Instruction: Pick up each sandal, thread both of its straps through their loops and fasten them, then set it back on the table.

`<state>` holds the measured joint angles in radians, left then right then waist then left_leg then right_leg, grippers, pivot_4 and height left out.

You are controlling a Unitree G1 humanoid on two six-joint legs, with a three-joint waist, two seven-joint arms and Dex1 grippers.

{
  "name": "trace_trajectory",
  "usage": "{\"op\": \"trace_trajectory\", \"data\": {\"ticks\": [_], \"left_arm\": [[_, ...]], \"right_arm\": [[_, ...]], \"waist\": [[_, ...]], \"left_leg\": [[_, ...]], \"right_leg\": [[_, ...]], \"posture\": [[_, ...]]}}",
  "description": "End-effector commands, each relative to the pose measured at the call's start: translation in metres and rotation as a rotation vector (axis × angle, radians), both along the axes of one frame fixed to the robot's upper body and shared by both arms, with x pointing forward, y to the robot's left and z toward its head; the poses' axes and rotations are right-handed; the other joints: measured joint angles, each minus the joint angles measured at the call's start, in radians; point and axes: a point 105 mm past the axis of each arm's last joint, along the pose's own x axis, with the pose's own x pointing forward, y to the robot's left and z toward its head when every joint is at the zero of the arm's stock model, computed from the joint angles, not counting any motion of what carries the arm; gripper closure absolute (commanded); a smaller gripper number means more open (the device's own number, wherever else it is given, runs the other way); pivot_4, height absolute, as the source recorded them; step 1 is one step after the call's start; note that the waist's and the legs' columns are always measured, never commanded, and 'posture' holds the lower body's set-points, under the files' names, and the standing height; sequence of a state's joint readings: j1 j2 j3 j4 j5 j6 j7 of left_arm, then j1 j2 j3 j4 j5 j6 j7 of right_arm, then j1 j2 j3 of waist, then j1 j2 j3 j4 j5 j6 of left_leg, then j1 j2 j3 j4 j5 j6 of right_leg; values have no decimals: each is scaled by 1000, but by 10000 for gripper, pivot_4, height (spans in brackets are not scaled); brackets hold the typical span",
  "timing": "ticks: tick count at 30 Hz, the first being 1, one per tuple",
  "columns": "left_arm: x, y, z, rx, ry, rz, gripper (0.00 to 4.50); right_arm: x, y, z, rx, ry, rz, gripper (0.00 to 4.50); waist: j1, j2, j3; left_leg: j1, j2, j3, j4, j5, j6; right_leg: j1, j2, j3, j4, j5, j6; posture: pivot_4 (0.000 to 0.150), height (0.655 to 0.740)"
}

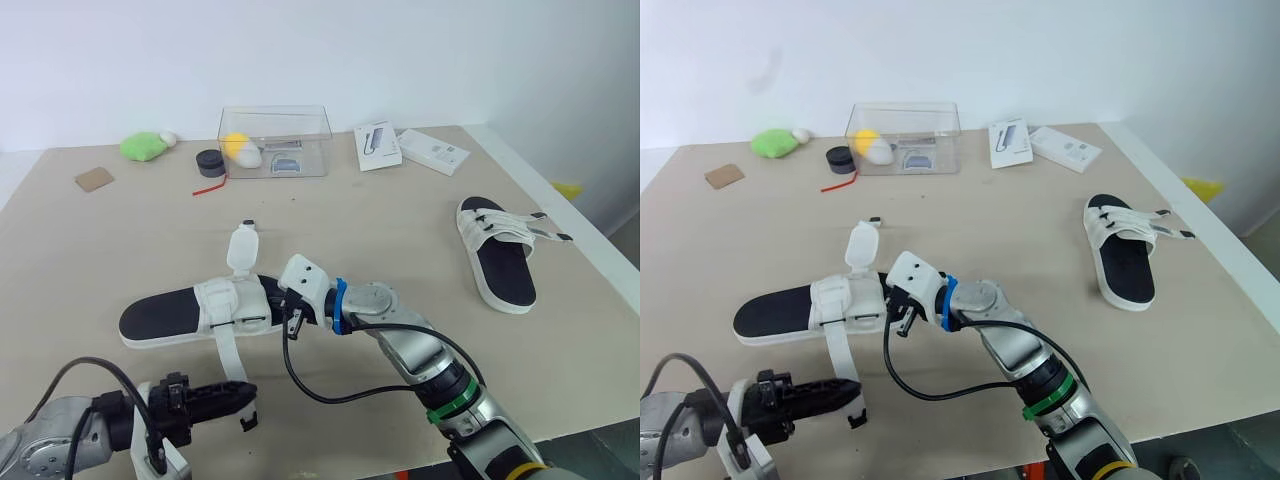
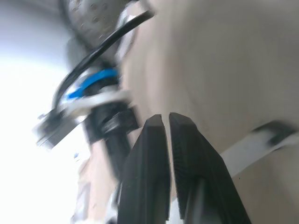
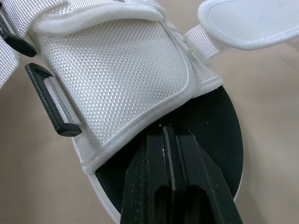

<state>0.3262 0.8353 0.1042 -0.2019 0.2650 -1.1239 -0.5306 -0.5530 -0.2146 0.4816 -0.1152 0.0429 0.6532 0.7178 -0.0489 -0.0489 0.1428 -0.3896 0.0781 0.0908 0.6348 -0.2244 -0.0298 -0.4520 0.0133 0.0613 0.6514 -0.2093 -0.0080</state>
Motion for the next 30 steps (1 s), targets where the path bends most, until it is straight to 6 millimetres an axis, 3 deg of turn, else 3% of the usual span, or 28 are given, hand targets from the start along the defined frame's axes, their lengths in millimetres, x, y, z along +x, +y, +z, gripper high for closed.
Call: {"op": "trace_trajectory", "data": {"ticks": [1, 2, 4, 8, 15, 26, 30], "left_arm": [[-7, 10, 2, -1, -52, -5, 26029], [-9, 13, 0, 11, -57, -2, 24598], [-12, 20, -5, 43, -50, 7, 15918], [-20, 23, -18, 97, -43, -18, 15918], [-13, 7, -27, 94, -63, -9, 15918], [6, -16, -10, 110, -81, -2, 15918], [2, -25, -6, 111, -66, -84, 23132]], "right_arm": [[-2, 0, -8, -22, 23, -1, 45000], [-2, 0, -8, -21, 23, -1, 45000], [-3, 0, -8, -19, 25, -1, 45000], [-3, 1, -8, -17, 27, 2, 45000], [-3, 2, -7, -18, 23, 2, 45000], [-2, 0, -6, -19, 15, -8, 45000], [-1, 1, -6, -19, 12, -7, 45000]], "waist": [[0, 0, 0], [0, 0, 0], [0, 0, 0], [1, 0, 0], [1, -1, -1], [1, -1, -1], [1, -1, -1]], "left_leg": [[0, 0, 0, 0, 0, 0], [0, 0, 0, 0, 0, 0], [0, 0, 0, 0, 0, 0], [0, 0, 1, 0, 0, 0], [0, 1, 1, 0, 0, 0], [0, 1, 1, 0, 0, 0], [0, 1, 1, 0, 0, 0]], "right_leg": [[0, 0, 0, 0, 0, -1], [0, 0, 0, 0, -1, -1], [0, 0, 0, 0, -2, -3], [0, -1, 0, 0, -1, -3], [0, -1, 0, 0, -1, -4], [0, 0, 0, 0, -1, -4], [0, 0, 0, 0, 1, -1]], "posture": [[1500, 7400], [1500, 7400], [1500, 7400], [1500, 7400], [1500, 7400], [1500, 7400], [1500, 7400]]}}
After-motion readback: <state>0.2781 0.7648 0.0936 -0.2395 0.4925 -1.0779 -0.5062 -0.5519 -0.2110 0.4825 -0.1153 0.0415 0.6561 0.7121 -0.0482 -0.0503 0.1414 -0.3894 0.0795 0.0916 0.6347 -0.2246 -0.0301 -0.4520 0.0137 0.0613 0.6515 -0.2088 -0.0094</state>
